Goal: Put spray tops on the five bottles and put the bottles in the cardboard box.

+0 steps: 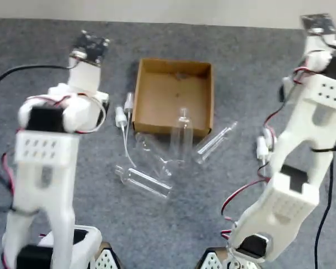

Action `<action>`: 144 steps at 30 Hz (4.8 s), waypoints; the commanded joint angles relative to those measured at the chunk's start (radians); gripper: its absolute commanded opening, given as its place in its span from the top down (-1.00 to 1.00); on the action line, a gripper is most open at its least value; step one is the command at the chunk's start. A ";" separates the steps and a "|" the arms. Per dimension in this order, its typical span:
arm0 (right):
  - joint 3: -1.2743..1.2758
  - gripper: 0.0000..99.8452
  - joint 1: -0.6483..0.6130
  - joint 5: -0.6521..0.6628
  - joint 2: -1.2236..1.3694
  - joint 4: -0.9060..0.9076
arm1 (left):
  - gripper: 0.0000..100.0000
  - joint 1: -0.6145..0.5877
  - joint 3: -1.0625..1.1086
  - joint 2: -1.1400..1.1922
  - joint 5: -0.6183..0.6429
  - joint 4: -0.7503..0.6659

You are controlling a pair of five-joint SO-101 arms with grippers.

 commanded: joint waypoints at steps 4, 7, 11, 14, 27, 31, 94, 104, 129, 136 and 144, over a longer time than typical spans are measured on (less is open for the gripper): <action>0.418 0.99 -0.265 -0.041 -0.409 -0.001 | 0.99 0.001 -0.110 -0.173 0.094 0.011; 0.599 0.99 -0.426 -0.110 -0.590 -0.101 | 0.99 0.001 -0.142 -0.217 0.160 0.009; 0.908 0.99 -0.631 -0.190 -0.806 -0.315 | 0.99 0.001 -0.177 -0.283 0.235 0.009; 1.104 0.99 -0.760 -0.256 -0.898 -0.473 | 0.99 0.001 -0.189 -0.337 0.305 -0.006; 1.531 0.99 -1.153 -0.311 -1.072 -0.931 | 0.99 -0.005 0.041 -0.507 0.526 -0.295; 1.598 0.99 -1.158 -0.304 -1.110 -0.995 | 0.99 -0.022 0.163 -0.544 0.583 -0.393; 1.744 0.99 -1.099 -0.408 -1.182 -1.147 | 0.99 0.148 0.450 -0.576 0.621 -0.413; 1.748 0.99 -1.063 -0.500 -1.184 -1.340 | 0.99 0.177 0.596 -0.576 0.540 -0.347; 1.744 0.99 -1.017 -0.509 -1.179 -1.376 | 0.99 0.262 0.644 -0.576 0.474 -0.318; 1.751 0.99 -1.021 -0.508 -1.184 -1.446 | 0.99 0.262 0.634 -0.576 0.434 -0.311; 1.794 0.99 -1.021 -0.505 -1.184 -1.492 | 0.99 0.268 0.625 -0.576 0.434 -0.316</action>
